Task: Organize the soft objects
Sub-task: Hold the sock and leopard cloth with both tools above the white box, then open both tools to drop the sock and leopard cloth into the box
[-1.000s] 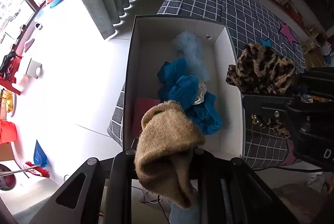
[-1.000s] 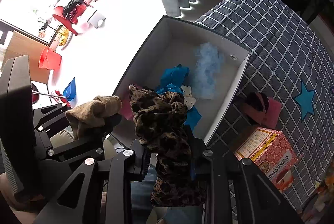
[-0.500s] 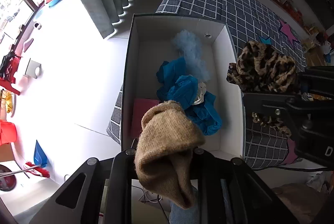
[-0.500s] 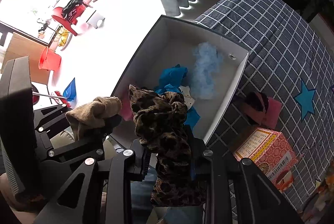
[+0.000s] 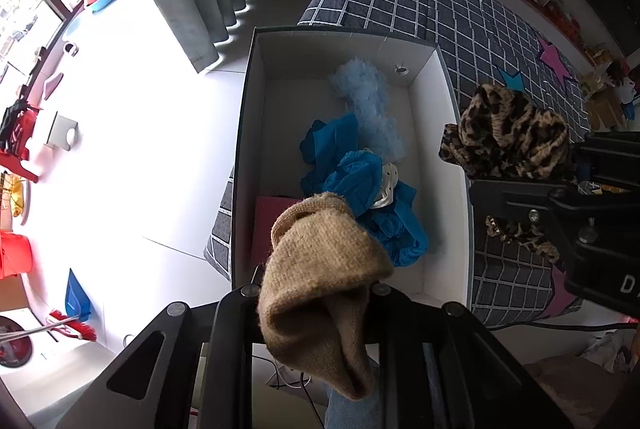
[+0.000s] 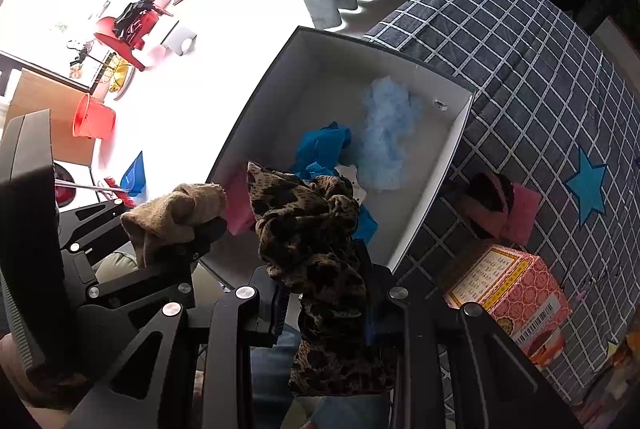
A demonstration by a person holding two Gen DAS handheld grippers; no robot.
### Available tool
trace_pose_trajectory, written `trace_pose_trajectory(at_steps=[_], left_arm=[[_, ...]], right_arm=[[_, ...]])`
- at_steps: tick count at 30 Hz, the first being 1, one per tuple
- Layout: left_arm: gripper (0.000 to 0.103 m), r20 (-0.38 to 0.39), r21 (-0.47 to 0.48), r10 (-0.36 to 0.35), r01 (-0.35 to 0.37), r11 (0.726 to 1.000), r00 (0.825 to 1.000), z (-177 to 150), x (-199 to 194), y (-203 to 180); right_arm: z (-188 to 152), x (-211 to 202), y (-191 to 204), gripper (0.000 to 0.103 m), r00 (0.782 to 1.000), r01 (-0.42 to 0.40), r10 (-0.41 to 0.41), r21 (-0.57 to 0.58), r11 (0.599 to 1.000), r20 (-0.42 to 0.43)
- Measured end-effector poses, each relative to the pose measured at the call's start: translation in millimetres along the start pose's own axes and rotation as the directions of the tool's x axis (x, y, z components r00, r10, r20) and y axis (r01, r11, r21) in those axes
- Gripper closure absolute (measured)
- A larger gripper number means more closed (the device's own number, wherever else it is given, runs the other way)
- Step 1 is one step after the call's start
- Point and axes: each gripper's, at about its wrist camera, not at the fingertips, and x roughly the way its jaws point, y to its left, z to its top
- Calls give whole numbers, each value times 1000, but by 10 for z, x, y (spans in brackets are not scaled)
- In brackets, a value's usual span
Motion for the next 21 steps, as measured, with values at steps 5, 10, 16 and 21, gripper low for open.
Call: trace_pose_trajectory(at_steps=[5, 10, 16, 21], left_arm=[[81, 1, 3, 4, -4, 1000, 1000, 36, 10, -12], [81, -4, 1, 5, -5, 1000, 1000, 44, 17, -15], [80, -18, -2, 4, -4, 1000, 1000, 96, 56, -11], [79, -30, -3, -4, 4, 1000, 1000, 127, 99, -16]], right_arm=[[51, 13, -45, 73, 1000, 2, -2, 10, 1000, -2], [87, 26, -69, 73, 1000, 3, -3, 14, 1000, -5], [205, 87, -63, 73, 1000, 14, -14, 4, 1000, -11], [330, 138, -65, 73, 1000, 7, -7, 9, 1000, -19]])
